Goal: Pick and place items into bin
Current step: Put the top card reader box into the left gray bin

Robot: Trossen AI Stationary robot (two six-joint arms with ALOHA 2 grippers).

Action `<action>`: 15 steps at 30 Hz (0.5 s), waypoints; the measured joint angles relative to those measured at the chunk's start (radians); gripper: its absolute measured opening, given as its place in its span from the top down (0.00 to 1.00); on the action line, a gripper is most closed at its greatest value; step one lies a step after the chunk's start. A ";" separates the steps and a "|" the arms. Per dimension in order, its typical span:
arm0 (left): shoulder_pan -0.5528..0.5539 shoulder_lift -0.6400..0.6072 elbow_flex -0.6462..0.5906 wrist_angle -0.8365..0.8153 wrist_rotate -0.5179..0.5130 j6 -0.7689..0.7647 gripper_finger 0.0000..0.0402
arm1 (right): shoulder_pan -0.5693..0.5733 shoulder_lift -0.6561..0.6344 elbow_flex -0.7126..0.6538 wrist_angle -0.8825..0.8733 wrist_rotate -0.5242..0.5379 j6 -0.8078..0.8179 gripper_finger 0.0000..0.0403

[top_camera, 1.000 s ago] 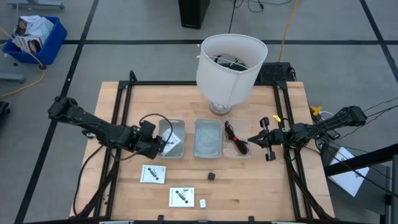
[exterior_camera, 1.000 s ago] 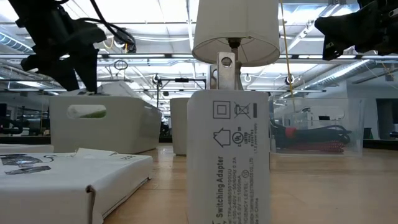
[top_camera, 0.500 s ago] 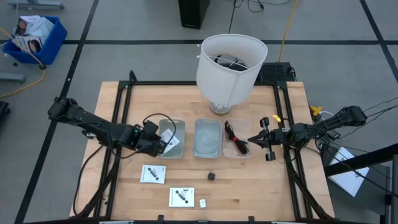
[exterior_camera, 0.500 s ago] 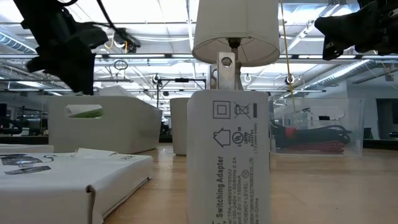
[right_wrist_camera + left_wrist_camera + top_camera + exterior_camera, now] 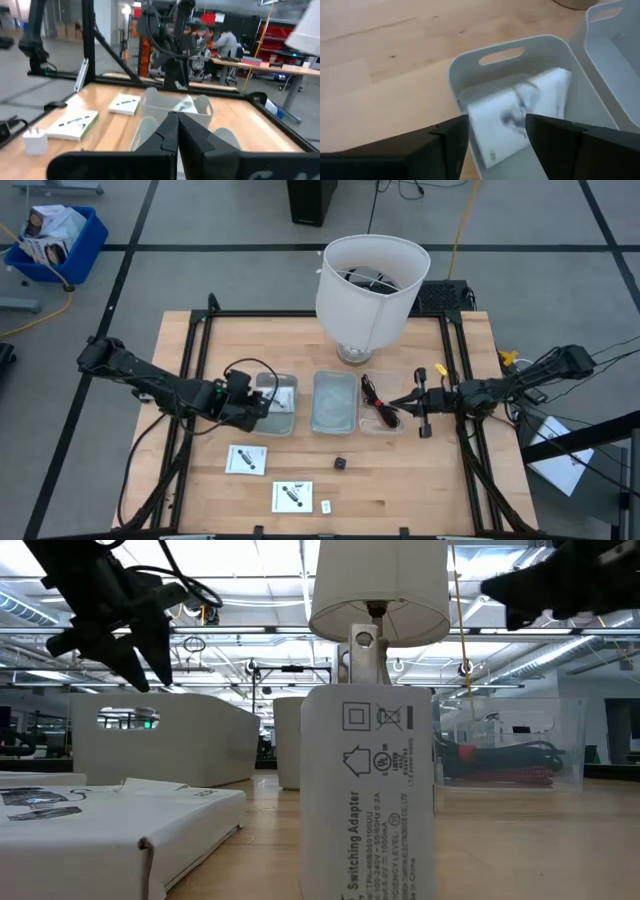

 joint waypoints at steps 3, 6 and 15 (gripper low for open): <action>0.000 0.000 0.000 0.006 -0.008 0.011 0.55 | 0.000 0.134 0.072 -0.015 0.031 -0.014 1.00; -0.009 0.000 0.000 0.035 -0.002 0.074 0.59 | 0.000 0.223 0.128 0.001 0.052 -0.035 1.00; -0.180 -0.040 0.064 0.057 0.239 0.457 0.66 | 0.005 0.193 0.146 -0.082 0.052 -0.048 1.00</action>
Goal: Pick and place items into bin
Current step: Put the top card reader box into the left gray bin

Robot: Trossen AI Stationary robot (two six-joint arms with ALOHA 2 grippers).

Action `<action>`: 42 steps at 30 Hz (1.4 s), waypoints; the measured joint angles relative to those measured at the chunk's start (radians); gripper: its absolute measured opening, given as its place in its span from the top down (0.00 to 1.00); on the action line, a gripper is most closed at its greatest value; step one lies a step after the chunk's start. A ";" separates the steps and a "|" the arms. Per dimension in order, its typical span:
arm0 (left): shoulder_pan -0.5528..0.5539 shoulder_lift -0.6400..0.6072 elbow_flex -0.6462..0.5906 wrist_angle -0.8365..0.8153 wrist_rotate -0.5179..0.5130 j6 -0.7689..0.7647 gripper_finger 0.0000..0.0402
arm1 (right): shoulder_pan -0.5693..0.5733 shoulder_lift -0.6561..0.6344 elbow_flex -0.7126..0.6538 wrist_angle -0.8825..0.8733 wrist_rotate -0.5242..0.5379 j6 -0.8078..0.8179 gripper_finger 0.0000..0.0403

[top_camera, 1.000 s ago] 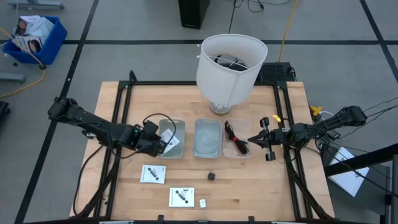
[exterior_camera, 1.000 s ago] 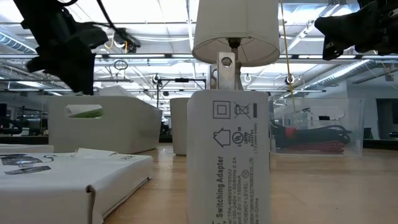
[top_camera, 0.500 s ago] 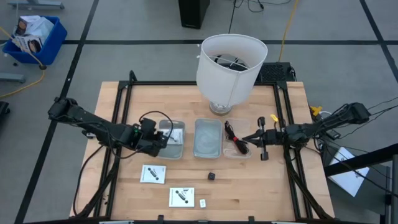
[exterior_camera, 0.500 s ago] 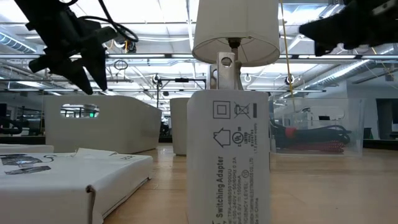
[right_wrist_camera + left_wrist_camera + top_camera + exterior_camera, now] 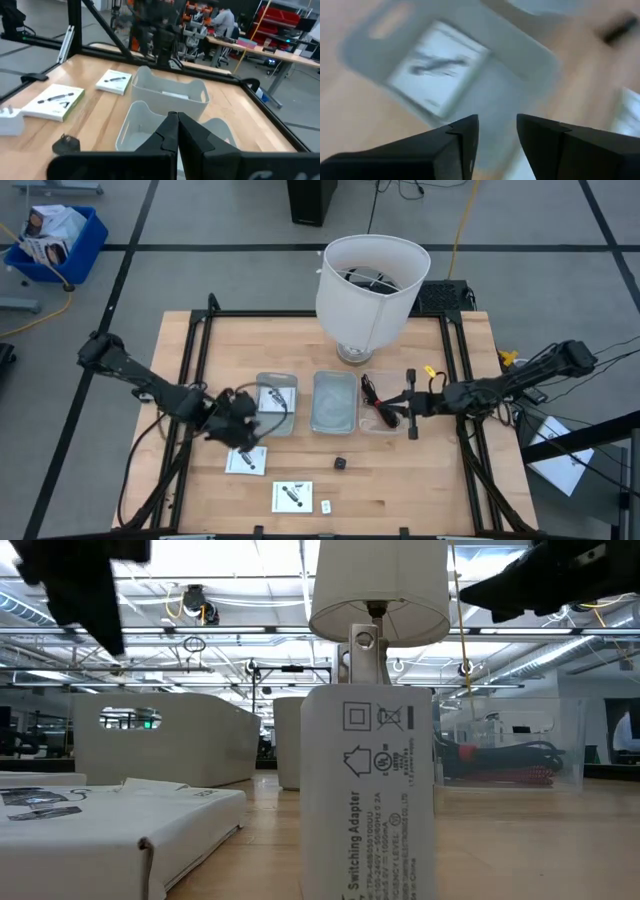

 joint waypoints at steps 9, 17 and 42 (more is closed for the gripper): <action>-0.197 0.038 0.020 -0.022 0.119 0.047 0.61 | 0.016 -0.209 -0.103 -0.003 -0.001 0.028 1.00; -0.279 0.140 0.019 -0.023 0.174 0.009 0.35 | 0.016 -0.256 -0.134 0.003 -0.003 0.062 1.00; -0.381 0.505 0.061 0.034 0.164 0.016 0.75 | 0.016 -0.255 -0.134 0.011 -0.002 0.058 1.00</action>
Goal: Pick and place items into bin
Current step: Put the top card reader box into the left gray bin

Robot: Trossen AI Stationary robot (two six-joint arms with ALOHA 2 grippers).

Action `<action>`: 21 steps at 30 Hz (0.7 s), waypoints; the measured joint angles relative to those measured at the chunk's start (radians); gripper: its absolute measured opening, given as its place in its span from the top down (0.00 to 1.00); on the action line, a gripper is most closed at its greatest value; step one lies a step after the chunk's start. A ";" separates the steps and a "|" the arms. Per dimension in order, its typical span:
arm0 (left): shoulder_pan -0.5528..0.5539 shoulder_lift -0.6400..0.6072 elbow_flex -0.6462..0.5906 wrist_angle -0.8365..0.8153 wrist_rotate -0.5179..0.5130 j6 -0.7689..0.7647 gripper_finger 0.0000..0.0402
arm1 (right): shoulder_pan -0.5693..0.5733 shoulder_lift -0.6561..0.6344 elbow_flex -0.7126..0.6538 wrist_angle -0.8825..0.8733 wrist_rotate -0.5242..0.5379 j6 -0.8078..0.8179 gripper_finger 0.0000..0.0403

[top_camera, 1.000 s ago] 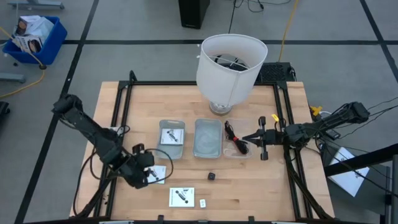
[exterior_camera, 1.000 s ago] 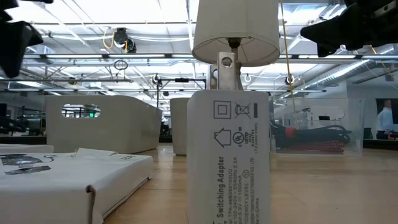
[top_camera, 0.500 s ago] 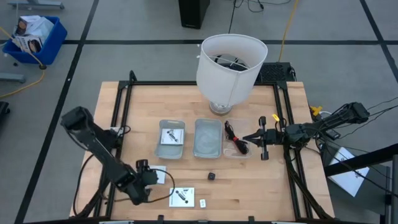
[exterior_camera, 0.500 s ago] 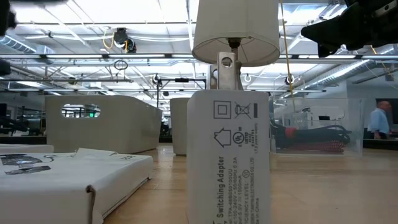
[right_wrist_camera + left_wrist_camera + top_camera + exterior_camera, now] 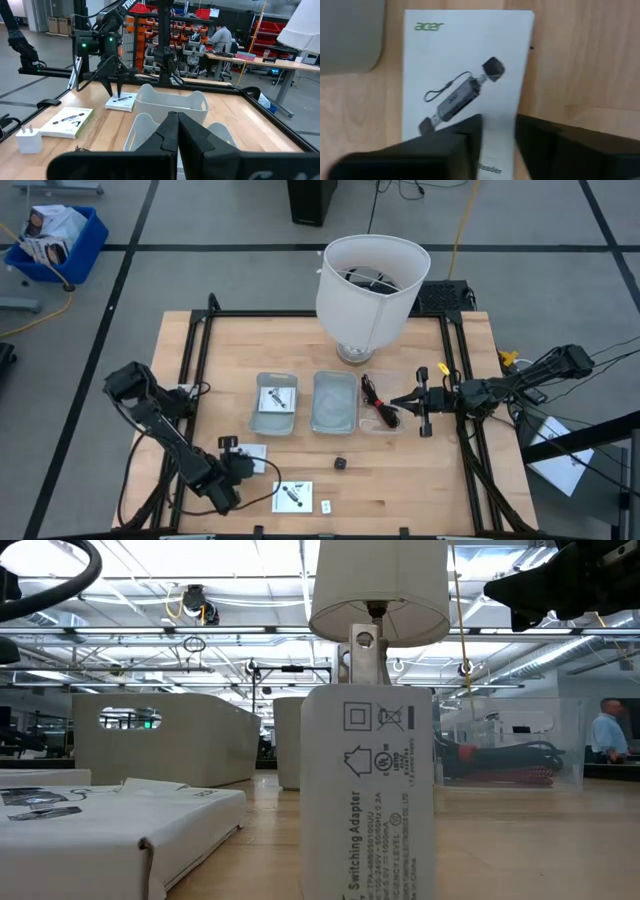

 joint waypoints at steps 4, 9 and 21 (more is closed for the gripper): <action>0.000 0.001 -0.001 0.030 0.010 0.021 0.96 | 0.000 0.000 0.000 0.000 0.000 0.000 1.00; -0.013 0.007 0.037 -0.024 0.010 0.052 0.98 | 0.000 0.000 0.000 0.000 0.000 0.001 1.00; -0.031 0.006 0.522 -0.636 -0.137 0.199 0.99 | 0.000 0.000 0.000 0.000 0.000 0.002 1.00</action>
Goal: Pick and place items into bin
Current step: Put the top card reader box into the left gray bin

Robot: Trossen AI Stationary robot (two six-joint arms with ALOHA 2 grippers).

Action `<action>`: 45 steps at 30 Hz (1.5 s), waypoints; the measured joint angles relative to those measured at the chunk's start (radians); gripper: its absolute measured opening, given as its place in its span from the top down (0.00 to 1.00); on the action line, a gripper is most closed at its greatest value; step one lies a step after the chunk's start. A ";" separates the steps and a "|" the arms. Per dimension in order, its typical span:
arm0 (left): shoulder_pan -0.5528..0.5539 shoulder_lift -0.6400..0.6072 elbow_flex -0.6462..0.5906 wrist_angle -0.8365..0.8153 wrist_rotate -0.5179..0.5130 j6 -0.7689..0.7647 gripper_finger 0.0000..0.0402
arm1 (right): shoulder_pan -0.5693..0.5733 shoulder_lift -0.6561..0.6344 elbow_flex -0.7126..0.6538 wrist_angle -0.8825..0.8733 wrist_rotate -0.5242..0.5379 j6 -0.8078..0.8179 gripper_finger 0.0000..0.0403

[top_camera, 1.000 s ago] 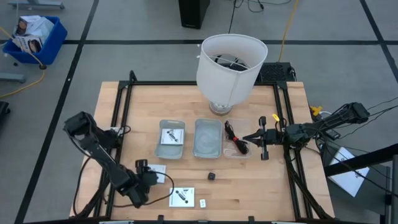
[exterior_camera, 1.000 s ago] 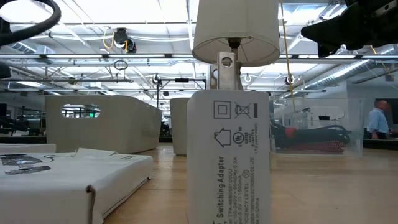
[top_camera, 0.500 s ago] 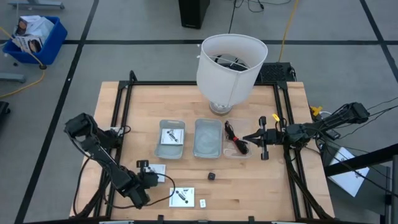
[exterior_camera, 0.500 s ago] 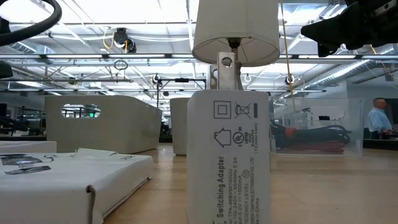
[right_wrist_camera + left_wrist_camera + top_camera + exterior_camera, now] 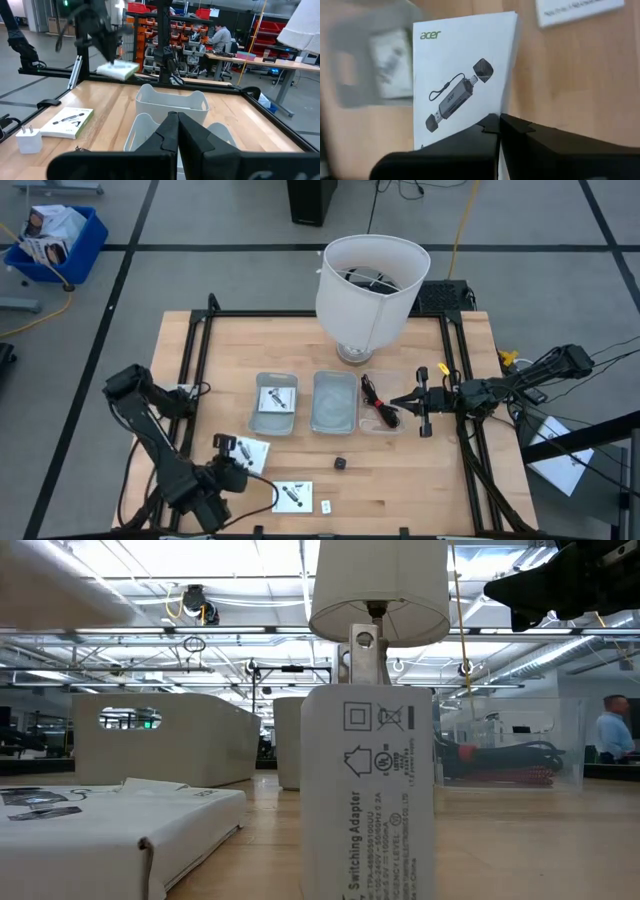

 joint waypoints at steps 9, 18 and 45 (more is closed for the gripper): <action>0.156 -0.002 0.037 -0.155 -0.168 0.723 0.99 | 0.000 0.000 0.000 0.000 0.000 0.011 1.00; 0.357 -0.029 -0.113 -0.152 -0.335 1.064 0.99 | 0.000 0.000 0.000 0.000 0.000 0.011 1.00; 0.398 -0.026 -0.285 0.084 -0.249 1.338 0.89 | 0.000 0.000 0.000 -0.001 0.000 0.010 1.00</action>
